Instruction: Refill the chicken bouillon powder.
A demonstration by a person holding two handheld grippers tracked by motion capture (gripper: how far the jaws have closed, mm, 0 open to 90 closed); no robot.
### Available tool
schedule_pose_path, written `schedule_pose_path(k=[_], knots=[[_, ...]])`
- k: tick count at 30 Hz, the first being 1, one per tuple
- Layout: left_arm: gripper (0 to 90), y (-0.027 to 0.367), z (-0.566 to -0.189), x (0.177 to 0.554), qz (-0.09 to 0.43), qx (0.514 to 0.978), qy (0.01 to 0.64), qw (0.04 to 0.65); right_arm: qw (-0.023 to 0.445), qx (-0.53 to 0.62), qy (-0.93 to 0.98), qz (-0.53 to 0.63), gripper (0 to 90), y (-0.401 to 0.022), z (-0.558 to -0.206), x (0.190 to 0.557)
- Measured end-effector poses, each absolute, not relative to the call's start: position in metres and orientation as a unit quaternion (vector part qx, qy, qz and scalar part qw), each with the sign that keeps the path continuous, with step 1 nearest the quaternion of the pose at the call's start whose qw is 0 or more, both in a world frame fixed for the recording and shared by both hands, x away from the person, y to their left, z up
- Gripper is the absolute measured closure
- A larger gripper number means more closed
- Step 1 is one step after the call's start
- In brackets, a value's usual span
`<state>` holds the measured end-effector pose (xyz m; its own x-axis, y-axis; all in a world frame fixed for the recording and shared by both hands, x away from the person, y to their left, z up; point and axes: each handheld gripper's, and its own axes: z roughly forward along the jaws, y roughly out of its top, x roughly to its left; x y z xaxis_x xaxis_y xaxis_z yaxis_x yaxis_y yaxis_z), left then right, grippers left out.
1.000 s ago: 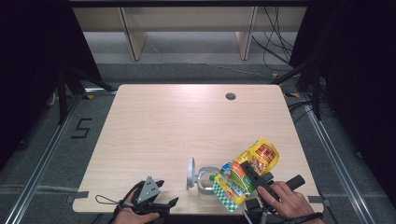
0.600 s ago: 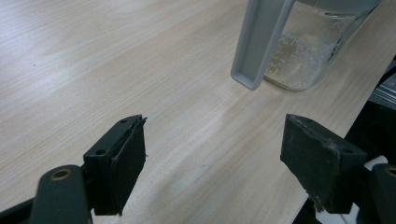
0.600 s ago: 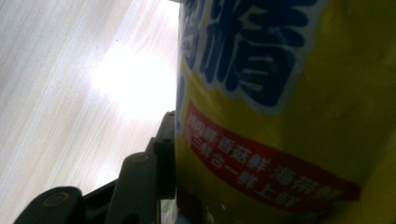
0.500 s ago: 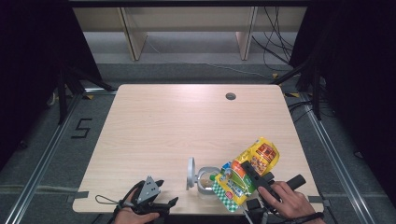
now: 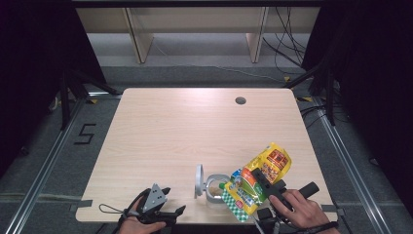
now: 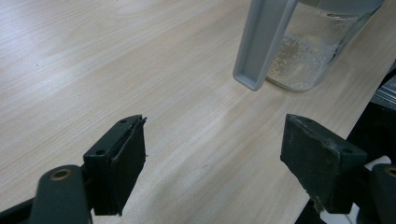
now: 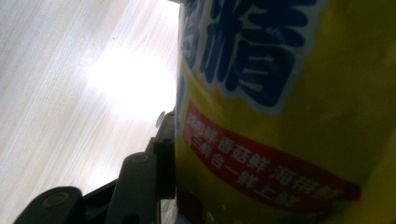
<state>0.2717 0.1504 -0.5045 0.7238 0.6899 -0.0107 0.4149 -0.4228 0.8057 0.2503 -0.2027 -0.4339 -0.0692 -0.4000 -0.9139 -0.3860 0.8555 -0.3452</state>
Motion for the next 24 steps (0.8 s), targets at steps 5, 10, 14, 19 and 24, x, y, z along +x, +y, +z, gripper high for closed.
schedule_pose_path(k=[5,10,14,19,24], knots=[[21.4,0.1497,-0.5048,0.2715,0.162,0.825,0.336,0.424,0.628,-0.27,0.73,-0.007,58.5,-0.2035,-0.4334,0.2507],[21.5,0.1499,-0.5045,0.2715,0.161,0.825,0.336,0.426,0.626,-0.273,0.73,-0.009,58.5,-0.2034,-0.4338,0.2505],[21.4,0.1503,-0.5044,0.2717,0.161,0.824,0.337,0.425,0.627,-0.275,0.729,-0.009,58.5,-0.2029,-0.4342,0.2504],[21.4,0.1499,-0.5043,0.2714,0.158,0.824,0.335,0.429,0.628,-0.275,0.728,-0.01,58.5,-0.2033,-0.4341,0.2505],[21.5,0.1501,-0.5046,0.2719,0.162,0.823,0.339,0.426,0.629,-0.28,0.725,-0.011,58.5,-0.203,-0.4337,0.2502]])
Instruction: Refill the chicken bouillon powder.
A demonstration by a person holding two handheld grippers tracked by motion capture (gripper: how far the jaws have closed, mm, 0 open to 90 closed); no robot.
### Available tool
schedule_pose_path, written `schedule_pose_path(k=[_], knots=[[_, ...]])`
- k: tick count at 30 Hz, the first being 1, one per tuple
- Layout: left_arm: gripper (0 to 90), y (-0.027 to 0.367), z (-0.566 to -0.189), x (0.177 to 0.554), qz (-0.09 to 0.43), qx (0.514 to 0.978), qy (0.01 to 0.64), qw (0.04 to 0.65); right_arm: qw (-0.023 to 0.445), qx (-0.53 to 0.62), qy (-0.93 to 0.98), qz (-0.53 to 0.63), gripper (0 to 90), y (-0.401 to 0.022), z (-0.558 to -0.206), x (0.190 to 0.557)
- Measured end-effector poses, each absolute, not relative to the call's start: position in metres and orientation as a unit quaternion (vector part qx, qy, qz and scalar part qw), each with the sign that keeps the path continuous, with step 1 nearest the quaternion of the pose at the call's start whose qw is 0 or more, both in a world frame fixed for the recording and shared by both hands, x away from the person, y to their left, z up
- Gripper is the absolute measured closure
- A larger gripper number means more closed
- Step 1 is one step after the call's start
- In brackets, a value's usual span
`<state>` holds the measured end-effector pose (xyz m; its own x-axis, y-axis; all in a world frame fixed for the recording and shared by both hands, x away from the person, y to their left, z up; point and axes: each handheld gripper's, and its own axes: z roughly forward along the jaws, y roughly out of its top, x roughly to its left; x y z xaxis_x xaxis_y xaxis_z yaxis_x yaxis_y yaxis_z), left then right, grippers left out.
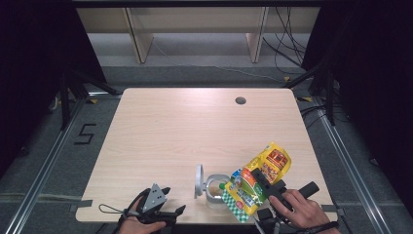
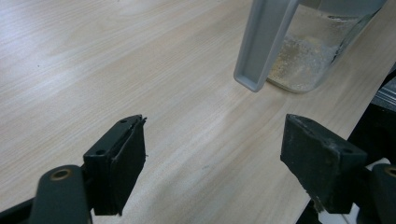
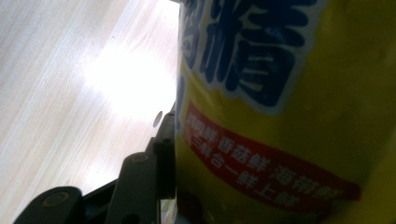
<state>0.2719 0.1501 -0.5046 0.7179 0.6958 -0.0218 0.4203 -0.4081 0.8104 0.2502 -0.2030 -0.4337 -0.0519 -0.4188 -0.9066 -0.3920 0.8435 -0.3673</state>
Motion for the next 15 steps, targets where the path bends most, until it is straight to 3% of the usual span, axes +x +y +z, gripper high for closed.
schedule_pose_path(k=[15], knots=[[21.4,0.1504,-0.5045,0.2721,0.162,0.823,0.34,0.425,0.628,-0.297,0.719,-0.019,58.5,-0.2035,-0.4309,0.2504]])
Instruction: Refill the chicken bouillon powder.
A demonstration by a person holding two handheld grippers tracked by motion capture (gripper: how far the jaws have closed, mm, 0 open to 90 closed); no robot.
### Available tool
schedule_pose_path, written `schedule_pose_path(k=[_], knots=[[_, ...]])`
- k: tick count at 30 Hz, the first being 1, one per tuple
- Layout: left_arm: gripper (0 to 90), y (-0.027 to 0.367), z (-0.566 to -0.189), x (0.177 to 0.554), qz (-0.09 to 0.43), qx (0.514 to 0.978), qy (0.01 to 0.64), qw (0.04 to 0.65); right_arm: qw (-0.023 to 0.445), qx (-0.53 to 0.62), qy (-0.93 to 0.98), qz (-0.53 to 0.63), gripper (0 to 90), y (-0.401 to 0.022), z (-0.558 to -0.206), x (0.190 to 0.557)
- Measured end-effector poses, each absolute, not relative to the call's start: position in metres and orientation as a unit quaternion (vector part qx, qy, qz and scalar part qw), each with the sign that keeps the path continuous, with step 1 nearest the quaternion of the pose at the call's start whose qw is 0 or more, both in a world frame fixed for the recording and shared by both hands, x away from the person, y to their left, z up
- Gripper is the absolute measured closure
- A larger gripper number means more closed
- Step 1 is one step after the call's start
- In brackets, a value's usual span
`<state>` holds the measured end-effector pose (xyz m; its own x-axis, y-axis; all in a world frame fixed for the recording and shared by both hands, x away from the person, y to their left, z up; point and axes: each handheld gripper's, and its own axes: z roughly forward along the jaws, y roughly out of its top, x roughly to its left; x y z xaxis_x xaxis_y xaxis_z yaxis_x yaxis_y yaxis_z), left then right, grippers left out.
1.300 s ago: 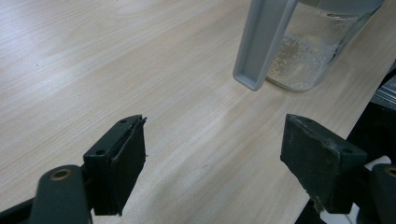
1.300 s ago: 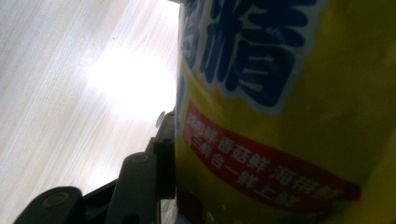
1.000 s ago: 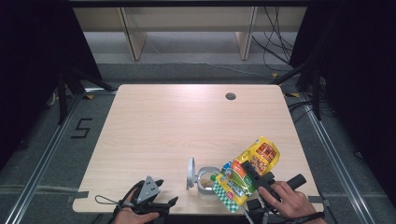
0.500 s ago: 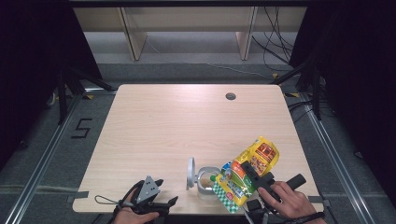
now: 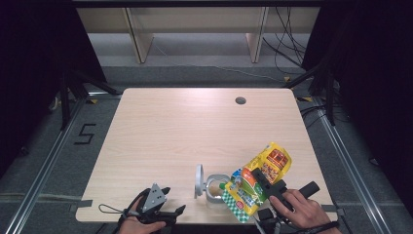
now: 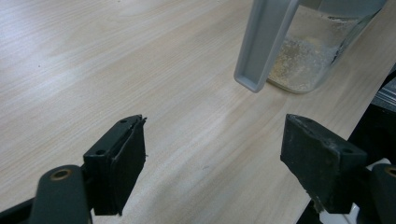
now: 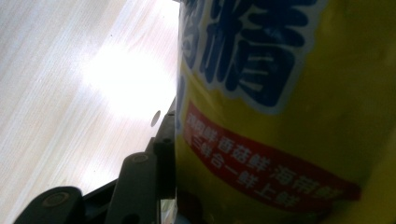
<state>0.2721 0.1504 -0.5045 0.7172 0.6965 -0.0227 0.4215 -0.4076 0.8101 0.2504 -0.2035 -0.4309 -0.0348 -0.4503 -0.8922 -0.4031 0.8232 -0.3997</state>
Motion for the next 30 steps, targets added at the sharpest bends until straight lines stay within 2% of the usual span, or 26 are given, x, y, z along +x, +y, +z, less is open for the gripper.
schedule_pose_path(k=[13,30], knots=[[21.4,0.1479,-0.5061,0.2714,0.156,0.812,0.345,0.445,0.627,-0.302,0.718,-0.022,58.6,-0.2024,-0.4324,0.25],[21.5,0.1486,-0.5051,0.2713,0.156,0.816,0.344,0.438,0.631,-0.288,0.72,-0.018,58.7,-0.2039,-0.4339,0.2496]])
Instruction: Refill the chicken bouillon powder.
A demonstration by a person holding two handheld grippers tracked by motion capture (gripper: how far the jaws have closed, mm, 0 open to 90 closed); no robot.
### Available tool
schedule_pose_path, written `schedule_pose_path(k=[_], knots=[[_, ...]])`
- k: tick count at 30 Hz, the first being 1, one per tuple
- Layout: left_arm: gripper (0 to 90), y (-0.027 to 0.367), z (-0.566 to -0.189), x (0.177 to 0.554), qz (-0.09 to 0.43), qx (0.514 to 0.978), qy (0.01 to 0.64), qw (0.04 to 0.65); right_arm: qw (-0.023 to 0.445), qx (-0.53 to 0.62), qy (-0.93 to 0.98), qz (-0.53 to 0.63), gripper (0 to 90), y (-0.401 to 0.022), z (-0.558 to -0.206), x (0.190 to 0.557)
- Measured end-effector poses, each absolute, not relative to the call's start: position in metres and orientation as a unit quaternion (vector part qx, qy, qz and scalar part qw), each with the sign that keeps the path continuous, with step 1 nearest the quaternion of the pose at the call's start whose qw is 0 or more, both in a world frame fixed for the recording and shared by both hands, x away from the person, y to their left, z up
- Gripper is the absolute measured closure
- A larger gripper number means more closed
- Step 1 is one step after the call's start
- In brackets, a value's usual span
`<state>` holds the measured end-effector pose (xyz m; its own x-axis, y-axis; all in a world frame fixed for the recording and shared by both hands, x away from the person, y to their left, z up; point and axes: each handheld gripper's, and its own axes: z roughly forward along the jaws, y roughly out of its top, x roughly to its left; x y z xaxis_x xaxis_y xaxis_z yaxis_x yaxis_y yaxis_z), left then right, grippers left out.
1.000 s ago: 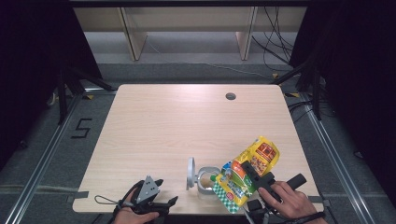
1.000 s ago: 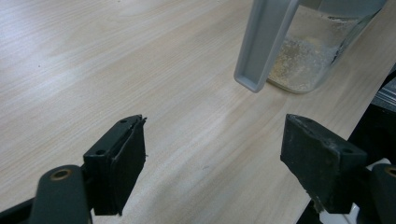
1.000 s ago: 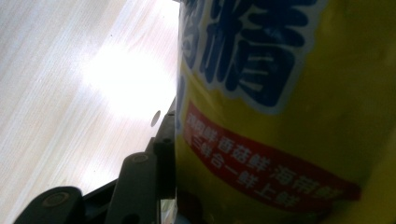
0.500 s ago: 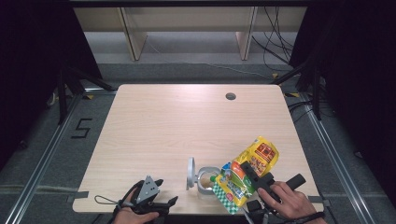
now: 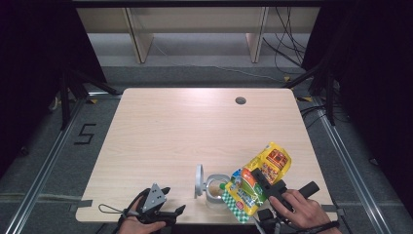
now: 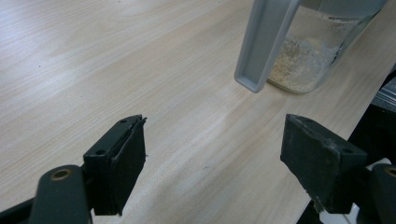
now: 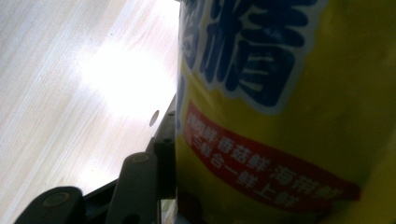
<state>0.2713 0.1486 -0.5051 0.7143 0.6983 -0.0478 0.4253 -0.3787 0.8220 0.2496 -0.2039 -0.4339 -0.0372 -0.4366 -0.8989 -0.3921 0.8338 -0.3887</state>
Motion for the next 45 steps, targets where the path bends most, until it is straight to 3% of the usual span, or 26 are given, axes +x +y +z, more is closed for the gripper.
schedule_pose_path(k=[45], knots=[[21.5,0.1483,-0.5058,0.2711,0.156,0.816,0.346,0.436,0.633,-0.313,0.707,-0.036,59.3,-0.204,-0.4314,0.2491]])
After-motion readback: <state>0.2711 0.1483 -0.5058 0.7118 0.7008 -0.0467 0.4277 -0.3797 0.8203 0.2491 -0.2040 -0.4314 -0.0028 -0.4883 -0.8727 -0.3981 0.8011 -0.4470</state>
